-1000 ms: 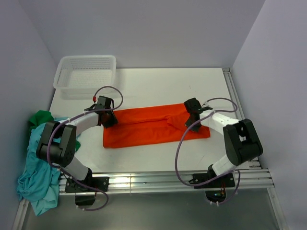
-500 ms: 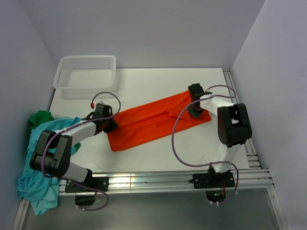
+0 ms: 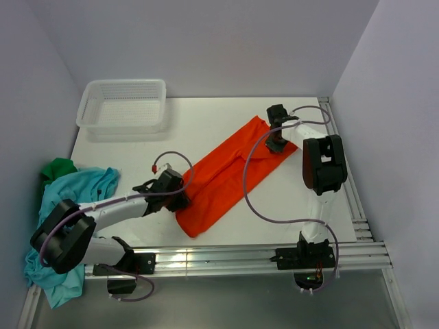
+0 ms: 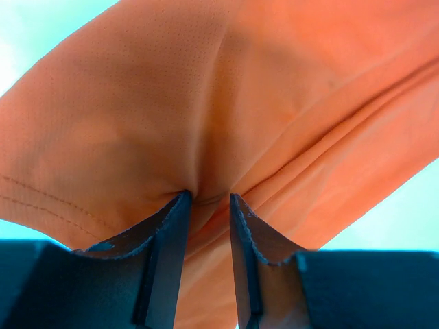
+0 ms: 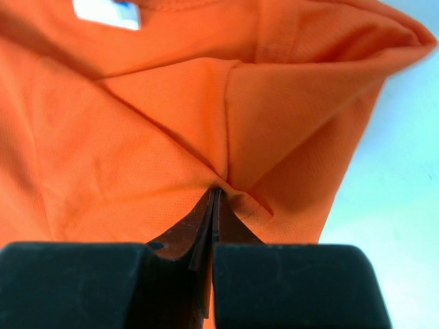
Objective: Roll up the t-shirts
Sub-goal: Fold the tshirt
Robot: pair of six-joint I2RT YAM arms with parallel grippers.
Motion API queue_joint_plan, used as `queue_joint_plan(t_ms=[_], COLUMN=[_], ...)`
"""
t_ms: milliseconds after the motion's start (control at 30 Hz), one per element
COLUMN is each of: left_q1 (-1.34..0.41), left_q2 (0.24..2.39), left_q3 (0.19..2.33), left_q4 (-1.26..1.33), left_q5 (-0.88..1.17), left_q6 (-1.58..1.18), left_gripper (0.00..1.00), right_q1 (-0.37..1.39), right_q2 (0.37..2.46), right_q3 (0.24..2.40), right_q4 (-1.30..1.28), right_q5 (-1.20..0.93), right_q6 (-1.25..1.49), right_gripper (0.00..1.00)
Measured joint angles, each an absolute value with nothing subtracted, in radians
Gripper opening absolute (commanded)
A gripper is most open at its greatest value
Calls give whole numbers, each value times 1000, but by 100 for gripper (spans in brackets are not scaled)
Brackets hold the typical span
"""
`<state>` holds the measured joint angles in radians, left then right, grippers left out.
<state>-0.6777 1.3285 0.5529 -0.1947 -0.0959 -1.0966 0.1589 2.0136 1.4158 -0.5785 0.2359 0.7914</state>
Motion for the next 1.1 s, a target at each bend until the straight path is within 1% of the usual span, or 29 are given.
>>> queue_joint_plan(t_ms=[233,433,567,767,900,1000,1033,1100], left_q1=[-805,-953,-1054,-1171,-1236,-1276,-1284,-1290], left_q2=[1207,1181,1209,1320,1351,1355,1354,1353], left_q3=[458,452,483,569,605,637,650,683], left_q4=[-209,-240,-279,-300,-324,-389,-416,-483], left_q5=[-104,-126,-141,-156,-160,-167,-172,-185], left_q6=[-1245,-1333,-1377,-1441,-1477,-1481,-1480,-1471], left_gripper=[41,46,46,47,50,63,69,73], right_q1=[159,159,160,175,194,207,210,215], right_q2=[2094,2171,2227,2303,2362,2400,2409,2410], right_q3=[1545,1670,1760,1892,1992,2063,2082,2092], right_q4=[-620,-653,-672,-693,-722,-738,-743,-738], right_q5=[224,184,154,143,147,133,125,106], right_q6=[736,688,659,629,618,607,606,598], right_gripper=[0,0,0,0,0,1,7,14])
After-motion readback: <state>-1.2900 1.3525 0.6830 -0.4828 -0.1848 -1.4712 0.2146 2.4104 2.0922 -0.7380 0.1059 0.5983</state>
